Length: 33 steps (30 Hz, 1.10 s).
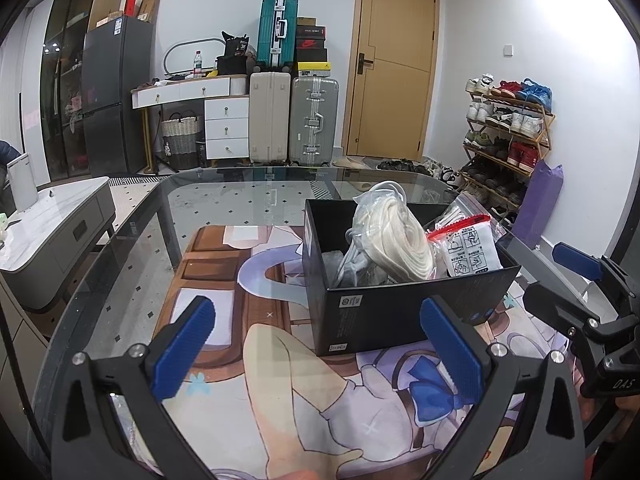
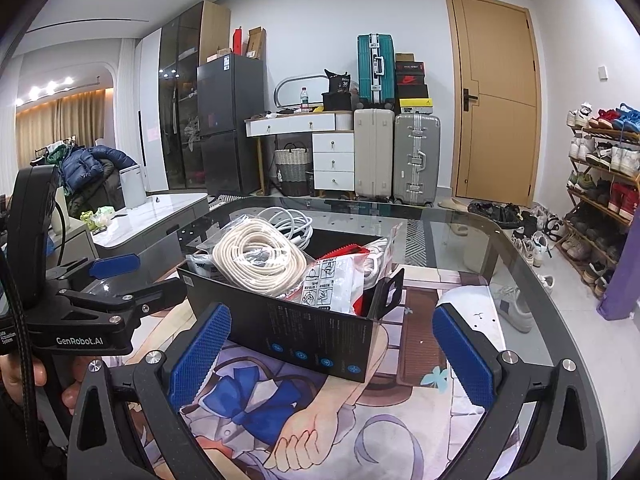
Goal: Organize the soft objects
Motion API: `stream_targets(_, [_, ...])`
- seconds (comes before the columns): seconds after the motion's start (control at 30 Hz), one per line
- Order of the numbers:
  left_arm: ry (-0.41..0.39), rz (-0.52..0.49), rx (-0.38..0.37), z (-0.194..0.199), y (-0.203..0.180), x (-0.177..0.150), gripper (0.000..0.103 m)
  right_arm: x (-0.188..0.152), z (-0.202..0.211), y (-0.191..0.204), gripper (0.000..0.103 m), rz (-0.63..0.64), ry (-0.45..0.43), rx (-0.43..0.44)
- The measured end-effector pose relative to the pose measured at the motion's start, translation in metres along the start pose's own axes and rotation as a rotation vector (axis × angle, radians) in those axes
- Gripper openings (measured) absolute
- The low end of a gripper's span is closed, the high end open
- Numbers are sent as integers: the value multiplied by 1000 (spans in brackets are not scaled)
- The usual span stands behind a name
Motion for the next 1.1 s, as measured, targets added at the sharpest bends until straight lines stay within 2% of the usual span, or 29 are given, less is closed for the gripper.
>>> stream_targets(1.1, [-3,0,2,1,0,2,103,2,2,0,102,0,-8,1])
Point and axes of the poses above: each gripper's, at about its wrist camera, not at the fingertips, and z roughly against the way its jaws point, y to its left, x to its top, the point moved 1 cm from there along -z, roughly the way its jaws point
